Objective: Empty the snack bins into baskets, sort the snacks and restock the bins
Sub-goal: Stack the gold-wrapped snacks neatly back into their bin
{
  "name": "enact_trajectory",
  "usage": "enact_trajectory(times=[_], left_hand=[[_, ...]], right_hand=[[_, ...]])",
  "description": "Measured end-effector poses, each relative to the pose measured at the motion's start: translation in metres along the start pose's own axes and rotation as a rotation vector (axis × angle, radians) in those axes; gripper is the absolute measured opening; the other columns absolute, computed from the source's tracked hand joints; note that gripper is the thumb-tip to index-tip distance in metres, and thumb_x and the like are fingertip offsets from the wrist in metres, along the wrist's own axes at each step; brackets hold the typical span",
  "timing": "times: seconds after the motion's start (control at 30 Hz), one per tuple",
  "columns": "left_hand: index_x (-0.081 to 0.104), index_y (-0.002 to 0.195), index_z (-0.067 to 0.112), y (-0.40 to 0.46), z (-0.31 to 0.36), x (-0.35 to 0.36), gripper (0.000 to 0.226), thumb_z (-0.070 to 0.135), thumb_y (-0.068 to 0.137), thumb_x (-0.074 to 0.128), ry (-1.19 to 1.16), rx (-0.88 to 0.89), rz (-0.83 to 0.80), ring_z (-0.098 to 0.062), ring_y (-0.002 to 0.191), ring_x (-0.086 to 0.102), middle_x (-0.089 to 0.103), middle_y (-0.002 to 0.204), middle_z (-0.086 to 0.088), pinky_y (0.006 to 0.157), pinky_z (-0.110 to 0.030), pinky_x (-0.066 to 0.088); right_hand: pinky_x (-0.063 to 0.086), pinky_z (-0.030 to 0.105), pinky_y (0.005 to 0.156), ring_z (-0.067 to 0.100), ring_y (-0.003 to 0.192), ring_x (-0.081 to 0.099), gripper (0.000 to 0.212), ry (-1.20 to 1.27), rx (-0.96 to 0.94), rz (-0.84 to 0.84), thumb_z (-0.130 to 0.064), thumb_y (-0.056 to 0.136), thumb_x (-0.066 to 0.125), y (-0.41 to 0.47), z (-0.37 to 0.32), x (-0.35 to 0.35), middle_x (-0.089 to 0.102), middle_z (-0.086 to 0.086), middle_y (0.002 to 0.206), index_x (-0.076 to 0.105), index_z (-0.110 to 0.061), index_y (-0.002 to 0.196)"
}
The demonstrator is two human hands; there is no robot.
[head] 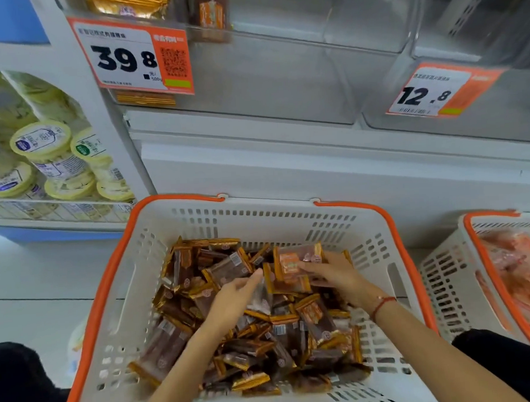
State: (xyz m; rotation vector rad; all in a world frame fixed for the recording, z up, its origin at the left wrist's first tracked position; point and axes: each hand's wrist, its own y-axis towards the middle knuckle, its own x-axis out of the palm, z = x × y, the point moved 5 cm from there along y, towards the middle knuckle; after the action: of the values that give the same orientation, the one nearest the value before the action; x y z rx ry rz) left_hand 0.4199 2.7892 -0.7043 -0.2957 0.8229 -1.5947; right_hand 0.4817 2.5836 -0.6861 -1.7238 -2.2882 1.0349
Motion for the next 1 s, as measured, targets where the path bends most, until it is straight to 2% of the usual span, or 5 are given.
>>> enact_trajectory(times=[0.27,0.53,0.67,0.8,1.0], left_hand=[[0.058,0.115,0.026,-0.021,0.035,0.0,0.024,0.039,0.095,0.055,-0.471,0.164,0.222,-0.012,0.099,0.06,0.065,0.106,0.006,0.078,-0.02,0.043],[0.062,0.11,0.021,-0.004,-0.007,-0.046,0.019,0.031,0.094,0.062,-0.708,0.014,0.218,-0.02,0.106,0.064,0.069,0.111,-0.005,0.082,-0.026,0.049],[0.065,0.102,0.029,-0.003,-0.018,-0.047,0.011,0.028,0.091,0.065,-0.721,-0.009,0.166,-0.016,0.111,0.061,0.069,0.113,0.0,0.1,-0.034,0.046],[0.068,0.111,0.024,-0.007,-0.014,-0.046,0.026,0.04,0.091,0.061,-0.686,0.001,0.178,-0.012,0.086,0.072,0.075,0.102,-0.002,0.062,-0.021,0.053],[0.044,0.132,0.031,-0.008,0.005,-0.046,0.036,0.043,0.098,0.047,-0.448,0.085,0.119,-0.009,0.122,0.043,0.042,0.128,0.017,0.099,-0.029,0.031]], right_hand=[[0.05,0.033,0.098,0.012,0.11,0.065,0.034,0.281,0.003,-0.273,-0.023,0.087,0.071,-0.023,-0.021,0.047,0.07,-0.003,0.116,0.066,-0.02,0.12],[0.046,0.032,0.076,0.026,0.106,0.061,0.026,-1.034,0.186,-0.083,-0.04,0.093,0.057,-0.008,0.069,0.011,0.062,0.008,0.11,0.052,-0.015,0.1],[0.047,0.034,0.084,0.026,0.113,0.057,0.046,-1.076,0.27,-0.108,-0.042,0.089,0.062,-0.007,0.09,0.024,0.057,0.009,0.123,0.048,-0.013,0.122],[0.047,0.028,0.074,0.022,0.101,0.06,0.029,-0.896,0.129,-0.136,-0.019,0.083,0.071,0.01,0.064,0.015,0.059,0.002,0.108,0.048,-0.019,0.101],[0.036,0.014,0.057,0.0,0.058,0.052,0.013,-0.894,-0.247,-0.504,-0.028,0.084,0.073,-0.014,-0.053,0.032,0.06,-0.006,0.077,0.065,-0.019,0.087]])
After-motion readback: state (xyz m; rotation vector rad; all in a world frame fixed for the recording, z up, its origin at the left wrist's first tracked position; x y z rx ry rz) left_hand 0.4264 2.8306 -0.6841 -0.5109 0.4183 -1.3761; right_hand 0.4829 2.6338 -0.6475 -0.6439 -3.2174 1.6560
